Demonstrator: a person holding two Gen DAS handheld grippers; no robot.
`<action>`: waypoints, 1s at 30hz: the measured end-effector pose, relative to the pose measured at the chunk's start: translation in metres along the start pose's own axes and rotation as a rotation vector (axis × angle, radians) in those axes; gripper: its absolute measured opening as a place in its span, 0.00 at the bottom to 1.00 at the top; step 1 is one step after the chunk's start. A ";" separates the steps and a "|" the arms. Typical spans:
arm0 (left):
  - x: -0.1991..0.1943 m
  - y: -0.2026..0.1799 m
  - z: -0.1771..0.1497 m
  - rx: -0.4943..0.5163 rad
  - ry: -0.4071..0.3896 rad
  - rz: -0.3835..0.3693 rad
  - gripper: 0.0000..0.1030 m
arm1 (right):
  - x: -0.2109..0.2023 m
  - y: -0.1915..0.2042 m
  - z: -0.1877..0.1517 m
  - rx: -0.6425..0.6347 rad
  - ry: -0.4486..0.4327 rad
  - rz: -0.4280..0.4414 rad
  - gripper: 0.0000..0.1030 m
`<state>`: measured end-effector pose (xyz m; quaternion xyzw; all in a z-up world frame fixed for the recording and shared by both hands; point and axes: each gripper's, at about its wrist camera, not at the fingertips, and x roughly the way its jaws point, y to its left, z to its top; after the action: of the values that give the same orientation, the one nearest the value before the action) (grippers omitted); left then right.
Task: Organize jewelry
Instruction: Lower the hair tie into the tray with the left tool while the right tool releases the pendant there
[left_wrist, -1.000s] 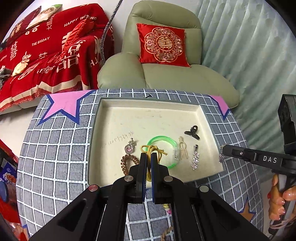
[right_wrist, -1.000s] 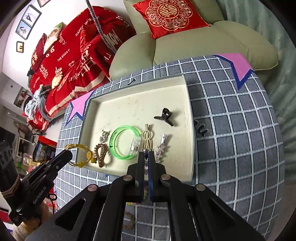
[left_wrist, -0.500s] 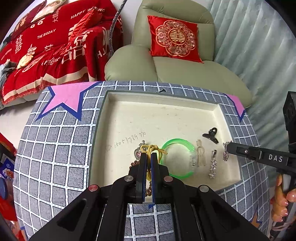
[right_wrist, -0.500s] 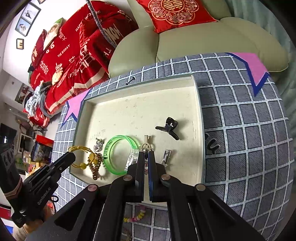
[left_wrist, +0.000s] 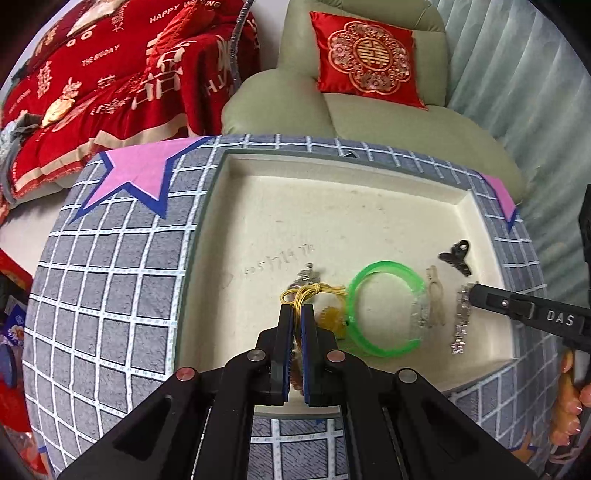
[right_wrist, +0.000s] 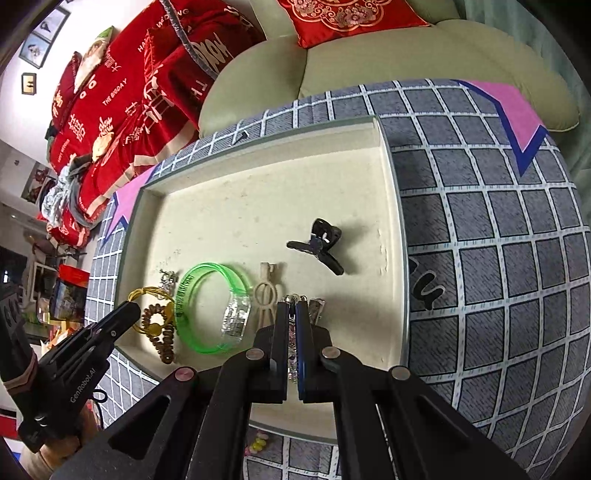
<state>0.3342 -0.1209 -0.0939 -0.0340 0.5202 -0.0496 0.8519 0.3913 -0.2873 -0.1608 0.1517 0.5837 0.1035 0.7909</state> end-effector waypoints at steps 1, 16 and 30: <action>0.002 0.000 0.000 0.003 0.004 0.006 0.13 | 0.001 -0.001 0.000 0.001 0.002 -0.001 0.04; 0.007 -0.005 -0.003 0.062 0.021 0.086 0.14 | 0.012 0.003 -0.002 0.002 0.025 -0.015 0.11; -0.002 -0.011 -0.003 0.086 -0.017 0.080 0.14 | -0.018 0.014 -0.004 0.009 -0.040 0.057 0.47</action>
<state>0.3299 -0.1319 -0.0924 0.0230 0.5114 -0.0372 0.8582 0.3823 -0.2799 -0.1410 0.1737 0.5636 0.1203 0.7986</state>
